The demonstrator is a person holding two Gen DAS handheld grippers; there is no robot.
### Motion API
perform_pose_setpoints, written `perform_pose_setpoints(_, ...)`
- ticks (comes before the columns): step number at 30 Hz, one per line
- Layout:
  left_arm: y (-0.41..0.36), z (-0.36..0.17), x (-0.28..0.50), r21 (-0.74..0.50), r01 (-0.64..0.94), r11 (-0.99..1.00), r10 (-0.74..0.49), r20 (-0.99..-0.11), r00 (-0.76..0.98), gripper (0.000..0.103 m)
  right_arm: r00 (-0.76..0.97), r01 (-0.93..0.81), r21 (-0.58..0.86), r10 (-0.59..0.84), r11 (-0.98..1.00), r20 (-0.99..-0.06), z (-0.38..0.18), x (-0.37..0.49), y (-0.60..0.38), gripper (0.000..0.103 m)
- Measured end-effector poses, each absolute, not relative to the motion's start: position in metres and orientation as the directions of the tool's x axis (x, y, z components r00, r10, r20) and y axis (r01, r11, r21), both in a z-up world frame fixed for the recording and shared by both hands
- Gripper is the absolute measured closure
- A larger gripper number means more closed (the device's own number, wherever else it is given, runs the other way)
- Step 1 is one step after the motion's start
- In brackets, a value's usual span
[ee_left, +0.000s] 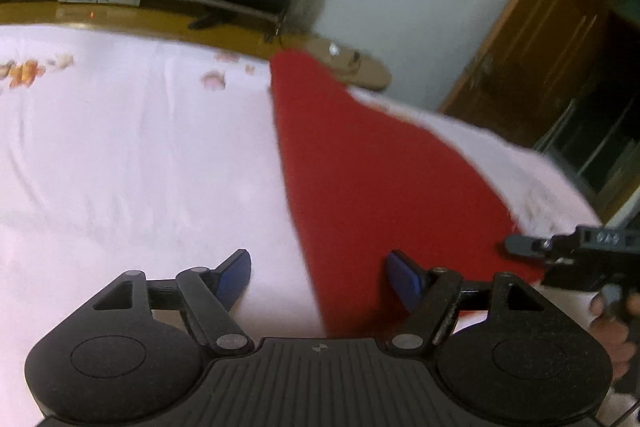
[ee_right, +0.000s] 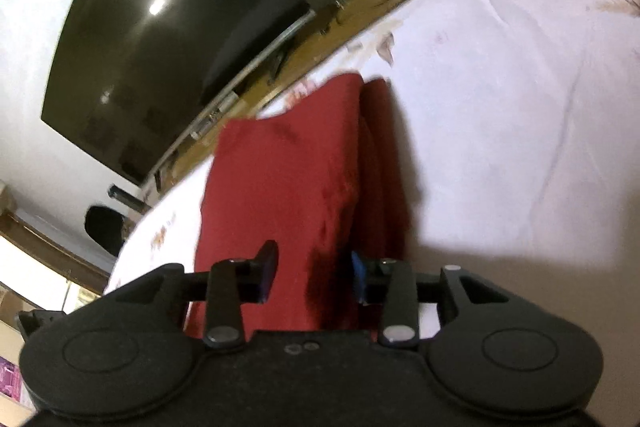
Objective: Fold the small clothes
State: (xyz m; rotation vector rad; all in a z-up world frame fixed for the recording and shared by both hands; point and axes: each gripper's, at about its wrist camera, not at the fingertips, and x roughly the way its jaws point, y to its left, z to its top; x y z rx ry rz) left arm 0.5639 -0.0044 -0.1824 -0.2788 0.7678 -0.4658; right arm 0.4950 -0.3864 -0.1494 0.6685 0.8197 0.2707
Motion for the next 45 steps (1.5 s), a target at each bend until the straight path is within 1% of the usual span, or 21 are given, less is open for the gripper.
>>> perform_pose_setpoints(2,-0.003,-0.189,0.561,-0.415,0.288,0.863,-0.497,-0.595,0.632,0.029,0.64,0.03,0.634,0.473,0.773,-0.606,-0.155,0.492,-0.382,0.074)
perform_pose_setpoints(3,-0.003,-0.189,0.56,-0.412,0.288,0.864,-0.495,-0.594,0.635,0.029,0.631,0.028,0.624,0.47,0.781,-0.617,-0.158,0.492,-0.379,0.09)
perform_pose_setpoints(5,-0.004,-0.185,0.557,-0.389,0.296,0.872,-0.483,-0.594,0.643,0.031,0.64,-0.003,0.585,0.451,0.811,-0.622,-0.159,0.491,-0.374,0.092)
perform_pose_setpoints(6,-0.006,-0.183,0.554,-0.359,0.326,0.874,-0.483,-0.59,0.647,0.042,0.654,-0.013,0.565,0.434,0.825,-0.619,-0.157,0.49,-0.374,0.093)
perform_pose_setpoints(7,-0.01,-0.183,0.552,-0.307,0.36,0.881,-0.472,-0.605,0.641,0.045,0.666,-0.013,0.554,0.421,0.832,-0.616,-0.153,0.489,-0.375,0.093)
perform_pose_setpoints(8,-0.013,-0.185,0.55,-0.254,0.378,0.89,-0.45,-0.614,0.648,0.045,0.676,-0.021,0.547,0.415,0.837,-0.609,-0.148,0.488,-0.377,0.093)
perform_pose_setpoints(9,-0.012,-0.187,0.548,-0.246,0.385,0.889,-0.451,-0.606,0.655,0.045,0.674,-0.028,0.532,0.409,0.846,-0.615,-0.146,0.487,-0.377,0.093)
perform_pose_setpoints(12,-0.003,-0.187,0.55,-0.295,0.371,0.881,-0.473,-0.599,0.646,0.045,0.629,-0.009,0.503,0.396,0.864,-0.67,-0.164,0.491,-0.378,0.093)
perform_pose_setpoints(14,0.002,-0.176,0.549,-0.29,0.355,0.888,-0.459,-0.587,0.667,0.045,0.623,0.0,0.541,0.423,0.841,-0.657,-0.163,0.492,-0.384,0.089)
perform_pose_setpoints(16,0.009,-0.16,0.554,-0.304,0.363,0.881,-0.473,-0.53,0.704,0.044,0.658,-0.016,0.587,0.451,0.81,-0.604,-0.15,0.489,-0.395,0.073)
perform_pose_setpoints(17,0.01,-0.15,0.561,-0.312,0.375,0.873,-0.486,-0.5,0.717,0.044,0.702,-0.027,0.58,0.428,0.815,-0.569,-0.142,0.486,-0.4,0.07)
perform_pose_setpoints(19,0.002,-0.135,0.582,-0.295,0.389,0.873,-0.487,-0.476,0.732,0.044,0.759,-0.026,0.55,0.374,0.835,-0.533,-0.128,0.492,-0.409,0.073)
perform_pose_setpoints(21,-0.009,-0.126,0.606,-0.288,0.413,0.864,-0.503,-0.458,0.733,0.045,0.774,-0.016,0.543,0.354,0.839,-0.524,-0.121,0.511,-0.411,0.071)
perform_pose_setpoints(24,-0.024,-0.131,0.648,-0.298,0.389,0.872,-0.49,-0.501,0.714,0.044,0.769,-0.04,0.498,0.345,0.866,-0.538,-0.12,0.553,-0.4,0.06)
perform_pose_setpoints(27,-0.025,-0.146,0.682,-0.383,0.337,0.86,-0.505,-0.546,0.668,0.044,0.747,-0.006,0.501,0.336,0.866,-0.573,-0.134,0.593,-0.398,0.06)
perform_pose_setpoints(33,-0.029,-0.174,0.696,-0.476,0.294,0.829,-0.541,-0.548,0.638,0.044,0.713,-0.046,0.542,0.408,0.839,-0.57,-0.158,0.623,-0.395,0.07)
perform_pose_setpoints(35,-0.029,-0.182,0.704,-0.509,0.285,0.812,-0.559,-0.538,0.631,0.044,0.726,-0.076,0.535,0.414,0.842,-0.549,-0.16,0.624,-0.394,0.095)
perform_pose_setpoints(38,-0.032,-0.186,0.705,-0.501,0.299,0.812,-0.56,-0.526,0.64,0.044,0.766,-0.119,0.515,0.409,0.849,-0.496,-0.153,0.613,-0.395,0.095)
perform_pose_setpoints(40,-0.037,-0.19,0.709,-0.48,0.281,0.831,-0.536,-0.555,0.636,0.045,0.79,-0.132,0.494,0.392,0.859,-0.472,-0.151,0.603,-0.395,0.095)
perform_pose_setpoints(43,-0.041,-0.197,0.713,-0.478,0.264,0.838,-0.524,-0.571,0.632,0.043,0.753,-0.054,0.496,0.362,0.867,-0.55,-0.176,0.616,-0.4,0.095)
perform_pose_setpoints(45,-0.044,-0.196,0.711,-0.454,0.276,0.847,-0.516,-0.575,0.635,0.042,0.762,-0.051,0.511,0.365,0.858,-0.535,-0.178,0.616,-0.403,0.095)
